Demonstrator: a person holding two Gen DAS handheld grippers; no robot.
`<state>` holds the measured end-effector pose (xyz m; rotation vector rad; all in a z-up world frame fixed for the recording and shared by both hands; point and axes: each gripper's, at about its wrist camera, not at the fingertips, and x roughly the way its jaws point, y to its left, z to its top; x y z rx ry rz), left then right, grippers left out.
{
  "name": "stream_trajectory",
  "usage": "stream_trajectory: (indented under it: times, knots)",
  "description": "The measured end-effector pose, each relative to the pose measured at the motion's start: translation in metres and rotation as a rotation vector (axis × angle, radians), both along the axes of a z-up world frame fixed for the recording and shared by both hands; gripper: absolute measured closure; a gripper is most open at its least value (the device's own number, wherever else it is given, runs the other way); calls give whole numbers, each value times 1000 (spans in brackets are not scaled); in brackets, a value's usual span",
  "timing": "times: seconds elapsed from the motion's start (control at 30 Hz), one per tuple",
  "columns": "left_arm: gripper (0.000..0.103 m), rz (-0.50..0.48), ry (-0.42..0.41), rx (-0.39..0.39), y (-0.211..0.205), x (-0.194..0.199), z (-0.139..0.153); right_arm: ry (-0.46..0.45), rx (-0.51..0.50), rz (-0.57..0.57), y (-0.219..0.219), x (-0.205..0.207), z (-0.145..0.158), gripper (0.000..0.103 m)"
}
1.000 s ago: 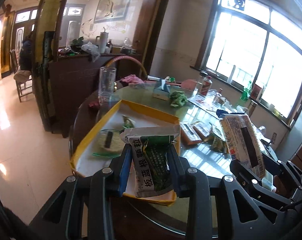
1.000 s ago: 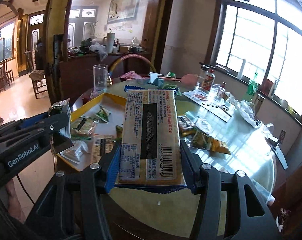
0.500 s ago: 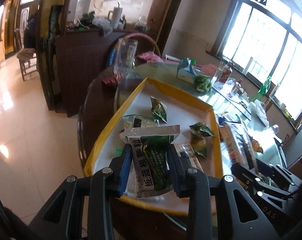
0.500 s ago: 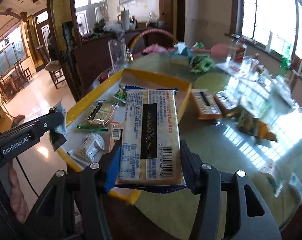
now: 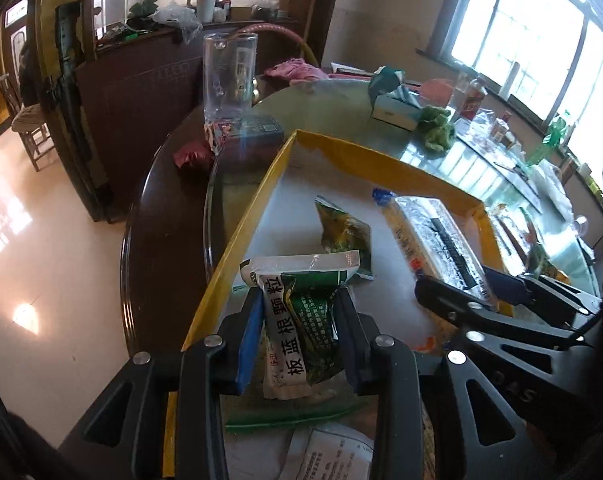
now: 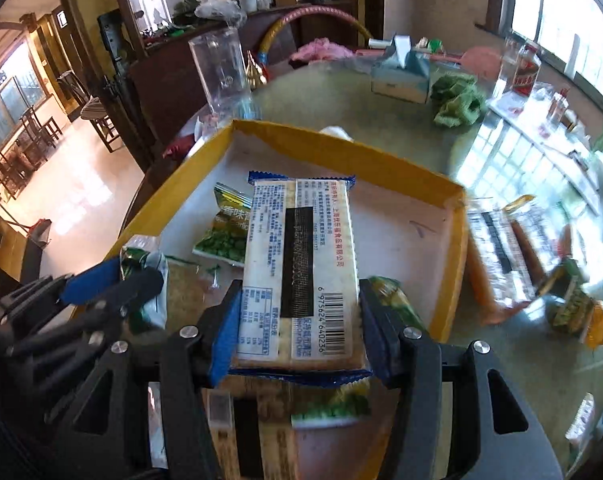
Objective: Organize snacks
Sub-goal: 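Carry the cracker box and granule pack over the yellow tray with both tools, then open both tools to drop the cracker box and granule pack into the tray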
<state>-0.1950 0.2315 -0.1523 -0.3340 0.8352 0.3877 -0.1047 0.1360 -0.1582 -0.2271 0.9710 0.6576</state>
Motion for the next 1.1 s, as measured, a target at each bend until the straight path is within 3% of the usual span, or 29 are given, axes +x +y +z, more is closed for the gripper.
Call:
stream_trajectory:
  times: [0.27,0.33,0.43,0.5,0.6,0.8,1.1]
  knots:
    - [56,-8,18,36,4,6,-4,21,25,3,2,9,-7,42]
    - [38,-3,14,72,-1,2,-1,41,51,-1,-4,11,-5,41]
    - [21,17,-15,157,-13,-7,6,50,109,-10,-23,2,7,34]
    - [21,36,-39,179,-20,-14,9,30,143,-7,-38,-8,15,25]
    - [21,57,-64,161,-30,-23,10,-7,166,-4,-61,-25,26,25]
    - [21,36,-86,201,-67,-31,18,-69,192,-5,-104,-50,39,25]
    - [21,-42,-104,325,-151,-29,32,-90,257,-11,-180,-83,46,25]
